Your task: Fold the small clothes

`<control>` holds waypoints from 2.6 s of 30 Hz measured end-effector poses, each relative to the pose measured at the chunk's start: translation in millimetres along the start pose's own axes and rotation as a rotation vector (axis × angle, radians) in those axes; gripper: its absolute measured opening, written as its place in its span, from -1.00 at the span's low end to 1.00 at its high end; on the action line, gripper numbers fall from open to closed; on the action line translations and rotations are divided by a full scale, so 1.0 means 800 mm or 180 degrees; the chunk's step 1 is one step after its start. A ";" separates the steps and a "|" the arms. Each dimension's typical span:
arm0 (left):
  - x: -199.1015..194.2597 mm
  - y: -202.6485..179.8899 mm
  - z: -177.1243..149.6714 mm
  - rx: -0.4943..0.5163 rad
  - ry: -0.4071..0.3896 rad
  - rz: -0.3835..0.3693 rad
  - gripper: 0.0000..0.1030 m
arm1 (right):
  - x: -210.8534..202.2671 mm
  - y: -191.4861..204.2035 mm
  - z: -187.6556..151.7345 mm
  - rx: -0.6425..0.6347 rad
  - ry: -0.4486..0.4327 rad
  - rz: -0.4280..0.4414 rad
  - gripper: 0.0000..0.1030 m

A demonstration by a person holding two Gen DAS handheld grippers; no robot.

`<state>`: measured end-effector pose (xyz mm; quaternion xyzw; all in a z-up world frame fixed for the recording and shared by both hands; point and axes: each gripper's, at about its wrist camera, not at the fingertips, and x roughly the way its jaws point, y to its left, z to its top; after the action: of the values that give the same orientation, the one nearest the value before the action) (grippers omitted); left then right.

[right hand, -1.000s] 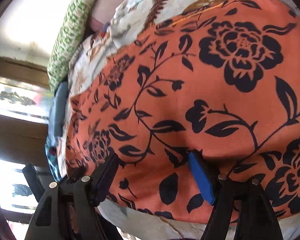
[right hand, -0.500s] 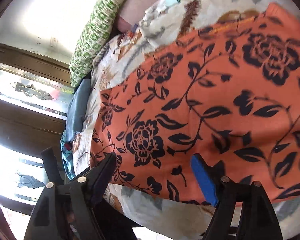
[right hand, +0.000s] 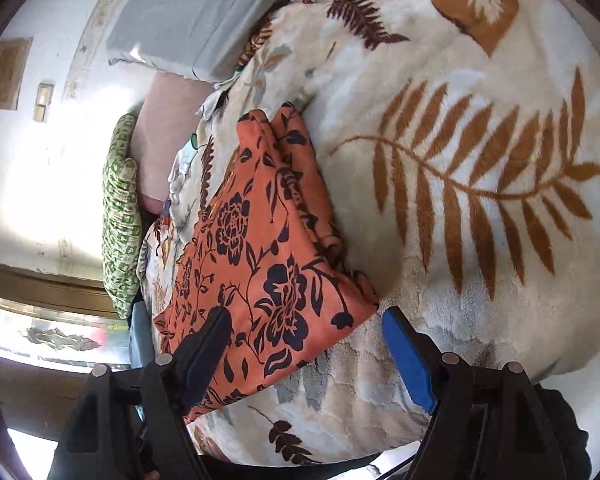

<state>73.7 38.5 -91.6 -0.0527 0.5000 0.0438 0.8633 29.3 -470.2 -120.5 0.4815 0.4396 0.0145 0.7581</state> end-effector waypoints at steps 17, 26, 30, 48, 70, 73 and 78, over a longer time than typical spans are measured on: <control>0.025 0.005 0.001 -0.0114 0.0048 -0.0146 0.87 | 0.056 0.016 0.011 0.0048 -0.0069 -0.0025 0.58; 0.022 0.008 0.001 -0.0186 0.0055 -0.0228 0.87 | 0.063 0.028 0.010 -0.0156 -0.0135 -0.0262 0.56; 0.015 0.007 0.000 -0.0193 0.0024 -0.0259 0.87 | 0.059 0.027 0.009 -0.0111 -0.0191 -0.0025 0.55; 0.060 -0.072 -0.006 0.0648 0.0175 0.0184 0.91 | 0.068 -0.010 0.015 0.0318 -0.0011 -0.0074 -0.28; -0.127 0.234 -0.037 -0.1043 -0.0437 -0.0359 0.81 | 0.156 0.362 -0.200 -0.1983 0.0502 0.0425 -0.59; -0.121 0.258 -0.048 -0.1192 -0.0393 -0.0322 0.81 | 0.251 0.349 -0.266 -0.2096 0.1116 0.0084 -0.48; -0.113 0.261 -0.049 -0.1210 -0.0353 -0.0281 0.81 | 0.276 0.336 -0.294 -0.2239 0.1195 0.0205 0.53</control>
<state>-31.3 238.2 -42.4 -0.2341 0.4317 0.1023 0.8651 113.0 -59.0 -100.0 0.1951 0.5234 0.2757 0.7823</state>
